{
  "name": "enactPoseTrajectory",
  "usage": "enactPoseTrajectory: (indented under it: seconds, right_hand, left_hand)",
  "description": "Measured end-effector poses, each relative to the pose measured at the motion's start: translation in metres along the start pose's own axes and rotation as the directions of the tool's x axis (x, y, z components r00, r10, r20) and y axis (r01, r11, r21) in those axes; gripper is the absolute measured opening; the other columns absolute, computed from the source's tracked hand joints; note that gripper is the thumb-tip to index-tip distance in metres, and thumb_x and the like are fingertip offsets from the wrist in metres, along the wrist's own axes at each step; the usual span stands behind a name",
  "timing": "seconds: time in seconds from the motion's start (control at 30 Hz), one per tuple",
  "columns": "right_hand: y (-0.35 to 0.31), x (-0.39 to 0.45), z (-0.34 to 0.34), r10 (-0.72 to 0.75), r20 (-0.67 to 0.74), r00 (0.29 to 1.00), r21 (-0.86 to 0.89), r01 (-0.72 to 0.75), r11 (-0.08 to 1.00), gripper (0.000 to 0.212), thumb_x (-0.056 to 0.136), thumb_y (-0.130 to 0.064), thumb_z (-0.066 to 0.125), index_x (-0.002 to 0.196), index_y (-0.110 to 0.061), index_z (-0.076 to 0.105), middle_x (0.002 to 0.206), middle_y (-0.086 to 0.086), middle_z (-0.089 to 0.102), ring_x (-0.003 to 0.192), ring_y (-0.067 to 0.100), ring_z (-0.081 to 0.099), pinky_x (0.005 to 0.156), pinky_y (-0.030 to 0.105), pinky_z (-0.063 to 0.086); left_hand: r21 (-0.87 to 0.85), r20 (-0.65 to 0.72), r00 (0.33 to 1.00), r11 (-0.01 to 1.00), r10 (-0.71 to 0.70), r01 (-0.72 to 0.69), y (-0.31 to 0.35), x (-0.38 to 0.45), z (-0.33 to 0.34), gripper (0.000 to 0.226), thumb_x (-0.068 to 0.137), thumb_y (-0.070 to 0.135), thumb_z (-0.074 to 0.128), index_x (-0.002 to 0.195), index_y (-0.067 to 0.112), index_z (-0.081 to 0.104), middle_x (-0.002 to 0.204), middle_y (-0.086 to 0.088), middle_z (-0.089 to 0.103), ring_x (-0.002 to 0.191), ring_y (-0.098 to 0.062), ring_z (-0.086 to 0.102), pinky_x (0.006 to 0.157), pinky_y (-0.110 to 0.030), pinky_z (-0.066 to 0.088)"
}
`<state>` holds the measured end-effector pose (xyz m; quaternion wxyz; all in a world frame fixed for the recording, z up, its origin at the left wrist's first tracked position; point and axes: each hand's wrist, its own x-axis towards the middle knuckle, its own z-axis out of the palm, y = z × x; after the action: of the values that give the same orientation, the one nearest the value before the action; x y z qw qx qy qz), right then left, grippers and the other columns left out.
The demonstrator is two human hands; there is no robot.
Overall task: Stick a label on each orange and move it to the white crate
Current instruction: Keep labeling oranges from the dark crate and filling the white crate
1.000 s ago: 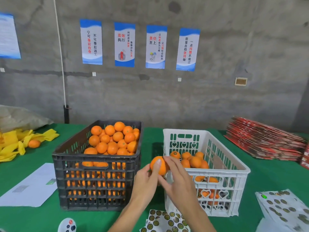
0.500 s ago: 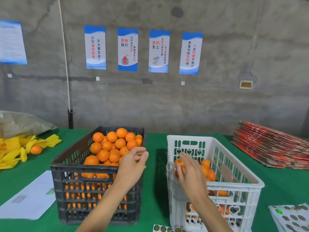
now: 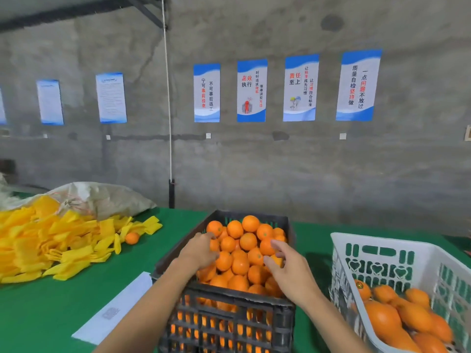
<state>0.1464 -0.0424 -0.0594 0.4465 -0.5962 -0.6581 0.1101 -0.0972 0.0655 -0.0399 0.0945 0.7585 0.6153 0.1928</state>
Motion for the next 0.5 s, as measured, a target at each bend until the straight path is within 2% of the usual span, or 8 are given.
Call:
enactPoseTrajectory:
  seconds: [0.13, 0.3, 0.5]
  right_hand:
    - [0.005, 0.040, 0.013, -0.011, 0.062, 0.998, -0.039, 0.013, 0.999, 0.056, 0.097, -0.039, 0.066, 0.149, -0.032, 0.046, 0.146, -0.009, 0.055, 0.130, 0.013, 0.055, 0.103, 0.039, 0.050]
    - [0.014, 0.093, 0.035, -0.021, 0.083, 0.996, -0.141, 0.032, 0.989, 0.059, 0.098, -0.042, 0.063, 0.152, -0.034, 0.041, 0.151, -0.010, 0.050, 0.135, 0.015, 0.051, 0.105, 0.040, 0.049]
    - [0.031, 0.147, 0.053, -0.006, 0.106, 0.994, -0.273, 0.034, 0.961, 0.060, 0.098, -0.042, 0.061, 0.152, -0.034, 0.039, 0.151, -0.003, 0.052, 0.137, 0.024, 0.050, 0.104, 0.041, 0.047]
  left_hand:
    - [0.192, 0.032, 0.999, 0.981, 0.019, -0.025, 0.000, 0.049, 0.002, 0.074, 0.094, 0.028, 0.069, 0.158, 0.026, 0.032, 0.151, -0.017, 0.039, 0.132, -0.039, 0.053, 0.108, -0.050, 0.048]
    - [0.289, 0.008, 1.000, 0.957, 0.011, -0.013, 0.005, 0.106, 0.015, 0.083, 0.095, 0.019, 0.067, 0.163, 0.032, 0.020, 0.168, -0.011, 0.020, 0.139, -0.040, 0.049, 0.107, -0.050, 0.051]
    - [0.377, 0.015, 1.000, 0.926, -0.022, 0.015, -0.011, 0.155, 0.036, 0.080, 0.099, 0.025, 0.067, 0.163, 0.034, 0.021, 0.167, -0.008, 0.029, 0.141, -0.038, 0.048, 0.108, -0.049, 0.052]
